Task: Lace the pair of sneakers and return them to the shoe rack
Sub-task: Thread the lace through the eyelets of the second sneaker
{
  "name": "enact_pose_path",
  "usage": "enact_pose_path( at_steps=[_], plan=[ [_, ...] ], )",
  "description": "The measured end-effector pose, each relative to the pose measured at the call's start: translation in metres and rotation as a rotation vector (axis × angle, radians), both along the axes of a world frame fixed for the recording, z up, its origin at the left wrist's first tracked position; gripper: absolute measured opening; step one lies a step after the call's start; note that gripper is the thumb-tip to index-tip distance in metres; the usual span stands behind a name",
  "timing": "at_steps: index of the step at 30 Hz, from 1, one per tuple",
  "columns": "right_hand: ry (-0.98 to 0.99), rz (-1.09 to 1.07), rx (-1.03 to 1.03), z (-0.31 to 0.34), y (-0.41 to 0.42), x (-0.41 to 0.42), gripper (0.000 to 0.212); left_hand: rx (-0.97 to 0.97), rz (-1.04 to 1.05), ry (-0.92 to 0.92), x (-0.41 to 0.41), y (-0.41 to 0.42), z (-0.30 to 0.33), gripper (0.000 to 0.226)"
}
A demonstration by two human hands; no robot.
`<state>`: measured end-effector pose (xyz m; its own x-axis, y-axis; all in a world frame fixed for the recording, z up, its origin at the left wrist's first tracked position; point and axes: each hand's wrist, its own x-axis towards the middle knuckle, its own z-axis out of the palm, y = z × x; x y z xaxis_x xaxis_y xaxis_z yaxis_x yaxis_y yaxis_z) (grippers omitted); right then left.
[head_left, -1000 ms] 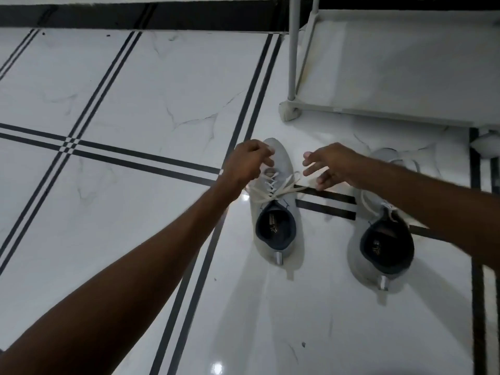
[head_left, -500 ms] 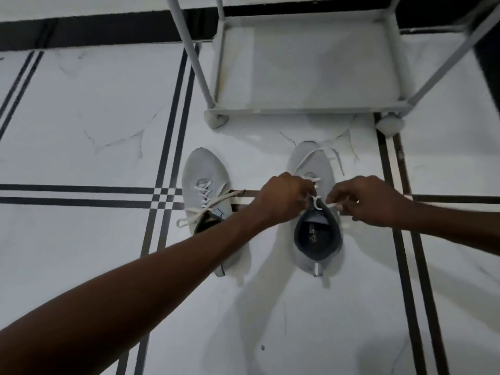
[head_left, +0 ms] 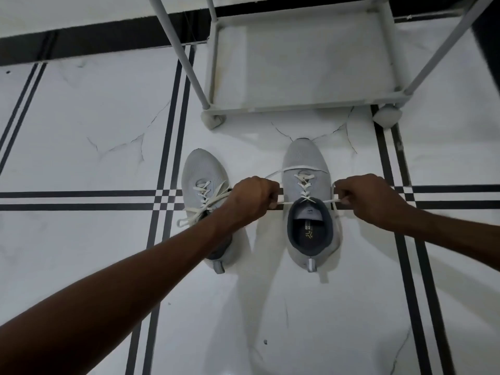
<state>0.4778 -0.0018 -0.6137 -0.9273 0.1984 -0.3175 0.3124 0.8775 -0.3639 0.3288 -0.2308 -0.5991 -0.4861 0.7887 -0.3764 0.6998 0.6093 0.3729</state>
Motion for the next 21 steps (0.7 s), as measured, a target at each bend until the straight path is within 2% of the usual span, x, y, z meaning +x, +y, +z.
enact_pose_path(
  at_steps=[2,4,6,7,8,9,11,12,14,16,21],
  plan=[
    [0.052,-0.057,-0.052,0.003,-0.002,-0.002,0.017,0.015,-0.044,0.005,0.002,-0.001,0.004,0.011],
    [0.150,-0.170,-0.105,0.005,-0.011,-0.003,0.011,0.104,0.005,0.142,0.004,-0.003,0.005,0.017],
    [0.225,-0.369,-0.108,0.006,-0.023,-0.003,0.021,0.179,0.235,0.280,0.007,-0.003,0.005,0.023],
    [0.226,-0.473,-0.109,0.008,-0.030,-0.004,0.022,0.117,0.353,0.271,0.010,-0.001,0.005,0.036],
    [0.197,-0.556,-0.129,0.010,-0.034,-0.005,0.022,0.011,0.459,0.148,0.012,0.001,0.003,0.052],
    [0.130,-0.632,-0.187,0.012,-0.035,-0.006,0.024,-0.073,0.579,-0.073,0.013,0.005,0.001,0.062],
    [-0.072,-0.832,-0.444,0.018,-0.034,-0.011,0.040,-0.065,0.834,-0.623,0.015,0.011,-0.001,0.058],
    [-0.164,-0.920,-0.603,0.020,-0.033,-0.013,0.045,-0.006,0.926,-0.765,0.015,0.013,-0.002,0.049],
    [-0.309,-0.974,-0.773,0.023,-0.031,-0.018,0.041,0.144,1.017,-0.811,0.018,0.019,-0.006,0.026],
    [-0.302,-0.959,-0.792,0.022,-0.028,-0.024,0.035,0.248,1.037,-0.812,0.017,0.025,-0.007,0.008],
    [0.023,-0.810,-0.773,0.040,-0.019,-0.045,0.018,0.376,0.998,-0.906,0.011,0.044,0.001,0.026]
  ],
)
